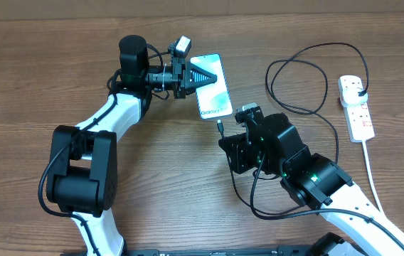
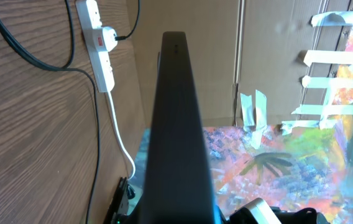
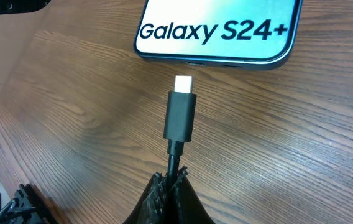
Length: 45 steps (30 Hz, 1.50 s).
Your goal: Plug charger to phone and switch on socket
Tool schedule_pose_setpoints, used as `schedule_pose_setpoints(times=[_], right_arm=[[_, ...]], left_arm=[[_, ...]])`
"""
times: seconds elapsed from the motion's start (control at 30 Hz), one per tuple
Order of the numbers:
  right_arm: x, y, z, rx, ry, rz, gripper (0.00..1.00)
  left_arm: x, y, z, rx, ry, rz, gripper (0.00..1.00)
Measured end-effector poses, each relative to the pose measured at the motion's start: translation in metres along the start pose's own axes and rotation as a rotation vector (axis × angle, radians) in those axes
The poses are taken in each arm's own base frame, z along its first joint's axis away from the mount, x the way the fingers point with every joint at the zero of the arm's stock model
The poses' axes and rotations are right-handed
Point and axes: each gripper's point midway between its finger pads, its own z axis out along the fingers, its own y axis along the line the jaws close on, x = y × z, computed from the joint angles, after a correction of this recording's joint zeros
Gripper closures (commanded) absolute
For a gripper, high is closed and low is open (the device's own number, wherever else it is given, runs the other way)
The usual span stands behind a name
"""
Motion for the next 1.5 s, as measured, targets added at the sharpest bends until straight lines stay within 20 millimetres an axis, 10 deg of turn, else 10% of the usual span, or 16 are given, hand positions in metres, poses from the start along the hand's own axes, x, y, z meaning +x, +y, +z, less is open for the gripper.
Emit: schedule_pose_setpoints(times=[1.5], right_arm=[[-0.0023, -0.0046, -0.0001, 0.027, -0.013, -0.001, 0.96]], left_arm=[[0.0054, -0.0011, 0.0061, 0.004, 0.026, -0.060, 0.96]])
